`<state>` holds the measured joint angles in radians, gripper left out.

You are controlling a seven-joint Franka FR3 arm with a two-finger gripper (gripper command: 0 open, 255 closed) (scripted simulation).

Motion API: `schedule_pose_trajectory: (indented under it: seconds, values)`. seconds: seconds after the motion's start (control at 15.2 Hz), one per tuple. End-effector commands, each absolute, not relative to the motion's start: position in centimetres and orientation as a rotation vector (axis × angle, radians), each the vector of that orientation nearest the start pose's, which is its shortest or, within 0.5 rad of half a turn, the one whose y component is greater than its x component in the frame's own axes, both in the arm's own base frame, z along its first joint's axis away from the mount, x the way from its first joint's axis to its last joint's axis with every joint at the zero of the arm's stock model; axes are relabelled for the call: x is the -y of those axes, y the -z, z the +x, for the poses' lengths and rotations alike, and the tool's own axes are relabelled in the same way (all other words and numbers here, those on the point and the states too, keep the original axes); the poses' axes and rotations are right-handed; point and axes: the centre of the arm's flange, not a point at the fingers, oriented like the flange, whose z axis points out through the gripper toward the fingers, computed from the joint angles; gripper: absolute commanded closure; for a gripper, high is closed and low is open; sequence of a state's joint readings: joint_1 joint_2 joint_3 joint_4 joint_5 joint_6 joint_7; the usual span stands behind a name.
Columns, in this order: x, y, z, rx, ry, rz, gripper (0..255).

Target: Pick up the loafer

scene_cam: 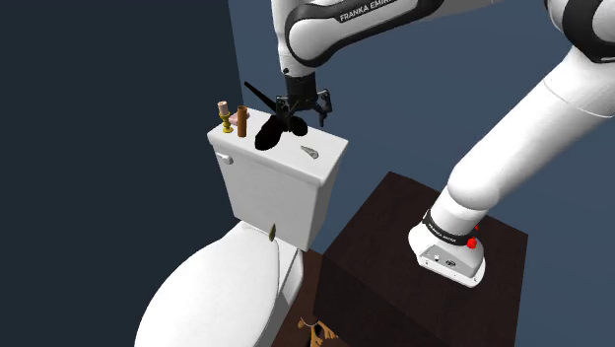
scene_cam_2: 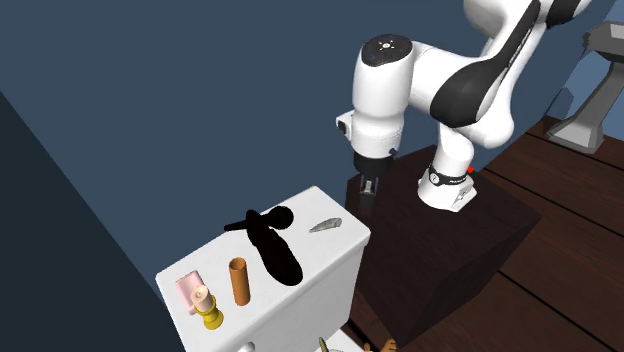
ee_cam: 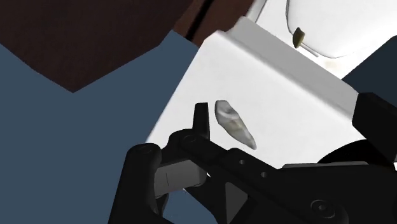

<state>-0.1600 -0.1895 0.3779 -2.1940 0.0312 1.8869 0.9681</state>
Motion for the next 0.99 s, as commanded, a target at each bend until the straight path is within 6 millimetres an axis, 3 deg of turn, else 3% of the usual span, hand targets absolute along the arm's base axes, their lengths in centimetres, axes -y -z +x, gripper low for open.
schedule_pose_trajectory:
  seconds: [0.0, 0.46, 0.92]
  values:
    - [-11.5, -43.8, 49.2, -1.34, -0.115, -2.971, 0]
    - [-10.8, -40.5, 57.6, -1.719, -0.034, -2.832, 0]
    - [-7.8, -37.5, 65.6, -2.081, 0.051, -2.639, 0]
